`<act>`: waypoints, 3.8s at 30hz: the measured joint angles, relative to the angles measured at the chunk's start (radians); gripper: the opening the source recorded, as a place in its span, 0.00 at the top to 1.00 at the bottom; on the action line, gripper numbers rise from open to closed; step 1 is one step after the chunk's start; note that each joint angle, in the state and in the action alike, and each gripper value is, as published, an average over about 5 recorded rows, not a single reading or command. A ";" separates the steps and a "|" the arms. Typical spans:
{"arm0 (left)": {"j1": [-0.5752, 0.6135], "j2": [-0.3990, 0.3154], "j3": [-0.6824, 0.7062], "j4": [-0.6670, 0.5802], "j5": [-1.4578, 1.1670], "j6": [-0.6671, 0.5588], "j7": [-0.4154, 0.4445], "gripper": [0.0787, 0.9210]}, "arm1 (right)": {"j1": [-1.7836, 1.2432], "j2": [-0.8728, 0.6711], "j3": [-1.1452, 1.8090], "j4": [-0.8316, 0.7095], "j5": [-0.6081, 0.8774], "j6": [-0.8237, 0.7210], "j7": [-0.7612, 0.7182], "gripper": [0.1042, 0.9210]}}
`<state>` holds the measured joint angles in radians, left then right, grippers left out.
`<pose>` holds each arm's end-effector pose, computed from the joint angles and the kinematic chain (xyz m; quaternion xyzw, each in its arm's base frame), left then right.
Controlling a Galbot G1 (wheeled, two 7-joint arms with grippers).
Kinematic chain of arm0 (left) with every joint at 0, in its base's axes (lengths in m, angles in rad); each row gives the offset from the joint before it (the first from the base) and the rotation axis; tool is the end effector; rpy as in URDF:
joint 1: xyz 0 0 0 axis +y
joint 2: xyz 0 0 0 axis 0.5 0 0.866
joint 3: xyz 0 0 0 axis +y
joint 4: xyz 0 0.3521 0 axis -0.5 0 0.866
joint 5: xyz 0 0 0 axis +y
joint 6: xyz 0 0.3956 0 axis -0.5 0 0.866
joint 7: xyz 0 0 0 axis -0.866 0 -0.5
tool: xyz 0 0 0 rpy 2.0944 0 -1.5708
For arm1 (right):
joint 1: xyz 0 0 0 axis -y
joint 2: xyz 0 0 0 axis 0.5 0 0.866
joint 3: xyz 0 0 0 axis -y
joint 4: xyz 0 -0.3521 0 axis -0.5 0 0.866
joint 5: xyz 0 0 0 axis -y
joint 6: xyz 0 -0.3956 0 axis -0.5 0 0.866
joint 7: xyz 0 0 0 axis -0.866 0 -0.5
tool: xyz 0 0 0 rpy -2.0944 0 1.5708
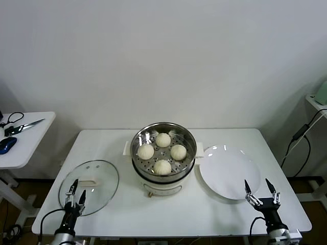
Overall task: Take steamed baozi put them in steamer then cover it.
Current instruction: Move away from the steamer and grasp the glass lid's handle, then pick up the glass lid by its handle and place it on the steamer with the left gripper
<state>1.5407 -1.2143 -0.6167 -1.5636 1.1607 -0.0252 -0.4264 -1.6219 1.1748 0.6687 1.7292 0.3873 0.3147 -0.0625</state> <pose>0.1954 0.1583 -0.4682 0.0151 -0.7133 -0.6994 0.0421 0.1910 -0.1639 -0.4162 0.0024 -0.9993 0.0239 0.0300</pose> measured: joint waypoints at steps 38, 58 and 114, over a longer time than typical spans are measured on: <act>-0.209 0.013 0.072 0.174 0.018 0.119 0.051 0.70 | -0.050 0.070 0.021 0.017 -0.055 0.006 0.013 0.12; -0.186 0.165 0.030 -0.243 -0.299 0.274 0.262 0.91 | -0.046 0.067 0.025 0.019 -0.090 -0.012 0.031 0.12; -0.524 -0.392 0.671 -0.193 0.485 0.690 0.666 0.91 | 0.029 0.119 -0.019 -0.016 -0.118 0.053 0.023 0.12</act>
<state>1.0163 -1.6060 0.0540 -1.7565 1.6454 0.6649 0.2391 -1.5933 1.2941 0.6499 1.7136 0.2688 0.3679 -0.0400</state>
